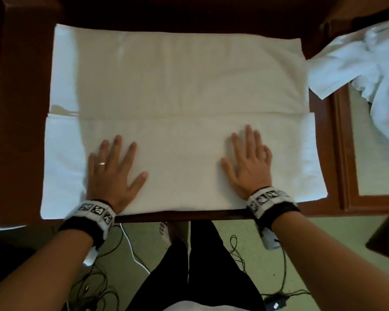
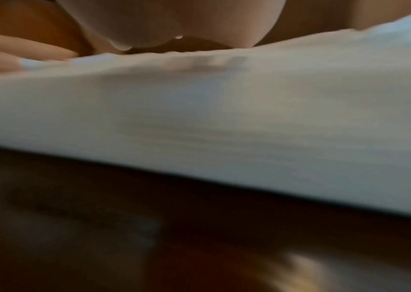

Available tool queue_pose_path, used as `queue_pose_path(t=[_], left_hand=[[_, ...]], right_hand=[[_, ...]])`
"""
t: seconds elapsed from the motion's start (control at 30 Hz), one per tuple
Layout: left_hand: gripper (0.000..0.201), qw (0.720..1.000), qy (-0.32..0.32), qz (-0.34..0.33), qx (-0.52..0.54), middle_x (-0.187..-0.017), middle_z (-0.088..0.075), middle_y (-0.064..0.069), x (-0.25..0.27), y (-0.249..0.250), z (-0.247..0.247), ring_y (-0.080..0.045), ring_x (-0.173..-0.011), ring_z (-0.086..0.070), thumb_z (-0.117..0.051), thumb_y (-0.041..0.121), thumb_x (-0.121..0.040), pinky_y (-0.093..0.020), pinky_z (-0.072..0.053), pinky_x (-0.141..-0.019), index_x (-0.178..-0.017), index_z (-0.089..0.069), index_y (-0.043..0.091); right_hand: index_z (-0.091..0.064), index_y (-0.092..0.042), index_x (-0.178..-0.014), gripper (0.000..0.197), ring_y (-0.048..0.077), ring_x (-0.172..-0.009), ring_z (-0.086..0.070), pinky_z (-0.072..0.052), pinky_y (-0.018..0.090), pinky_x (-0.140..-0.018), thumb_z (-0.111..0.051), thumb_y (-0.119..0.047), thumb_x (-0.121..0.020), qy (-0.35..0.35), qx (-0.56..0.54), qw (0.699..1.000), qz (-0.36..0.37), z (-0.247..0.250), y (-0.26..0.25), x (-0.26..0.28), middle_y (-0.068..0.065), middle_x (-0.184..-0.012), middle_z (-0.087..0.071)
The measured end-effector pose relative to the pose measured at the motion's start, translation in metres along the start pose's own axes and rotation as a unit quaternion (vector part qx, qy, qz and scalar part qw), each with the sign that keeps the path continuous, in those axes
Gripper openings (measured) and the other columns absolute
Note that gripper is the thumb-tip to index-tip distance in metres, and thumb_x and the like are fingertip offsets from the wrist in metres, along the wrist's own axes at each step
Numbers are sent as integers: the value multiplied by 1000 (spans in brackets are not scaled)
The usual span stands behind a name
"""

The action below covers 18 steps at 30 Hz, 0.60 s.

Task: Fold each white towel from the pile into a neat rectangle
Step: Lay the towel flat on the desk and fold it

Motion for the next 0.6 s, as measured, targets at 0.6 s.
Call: queue_pose_path(t=[0.6], left_hand=[[94,1000,15,-13,0,-169,2,-2,-16,24,-5,-37,-153,-3,-26,83,-81,-64,-9,-118,-159,-9,35]], right_hand=[[-15,-28,-157,71,26,-153,1,-11,59,-118,-16,-60,-94,16,31,989,-144,25,118,-9,8,-166,1]])
Point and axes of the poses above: each hand's wrist, its own x-axis away from the middle knuckle, its own z-axis out of the back of the hand, y = z × x, the point moved 6 cm from there along -x, towards the middle knuckle
